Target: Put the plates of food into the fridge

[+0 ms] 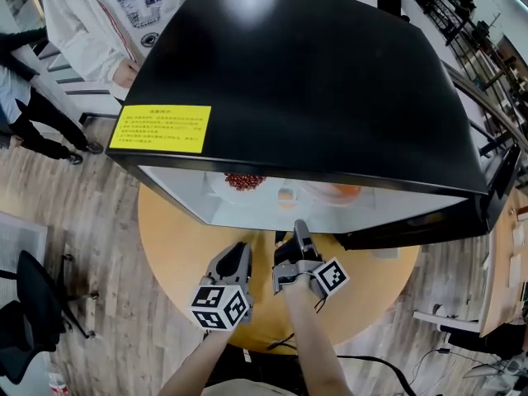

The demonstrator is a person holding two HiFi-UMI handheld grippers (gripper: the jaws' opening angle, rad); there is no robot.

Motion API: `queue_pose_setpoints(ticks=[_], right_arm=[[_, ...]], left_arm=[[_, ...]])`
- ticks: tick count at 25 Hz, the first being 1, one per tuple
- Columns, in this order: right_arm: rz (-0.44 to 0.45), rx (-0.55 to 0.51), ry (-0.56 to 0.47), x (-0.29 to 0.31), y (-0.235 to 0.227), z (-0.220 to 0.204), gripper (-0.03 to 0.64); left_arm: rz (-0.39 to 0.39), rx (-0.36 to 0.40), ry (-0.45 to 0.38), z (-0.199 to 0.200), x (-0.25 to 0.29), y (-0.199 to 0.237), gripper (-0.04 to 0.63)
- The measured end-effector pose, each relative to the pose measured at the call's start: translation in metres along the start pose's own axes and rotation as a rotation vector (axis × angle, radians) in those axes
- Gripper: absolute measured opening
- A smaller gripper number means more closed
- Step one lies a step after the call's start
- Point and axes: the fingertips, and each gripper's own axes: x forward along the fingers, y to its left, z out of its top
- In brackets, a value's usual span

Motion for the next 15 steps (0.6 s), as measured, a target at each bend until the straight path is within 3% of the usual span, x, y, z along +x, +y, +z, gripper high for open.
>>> queue_pose_setpoints(ticks=[5, 15], right_arm=[[-0.045, -0.021, -0.007, 0.004, -0.006, 0.002, 0.018], [-0.227, -0.111, -0.012, 0.015, -0.014, -0.001, 0.018]], left_arm=[[0.018, 0.009, 0.005, -0.004, -0.006, 0.003, 0.037], [0.032, 0.038, 0.019, -0.013, -0.013, 0.005, 0.037]])
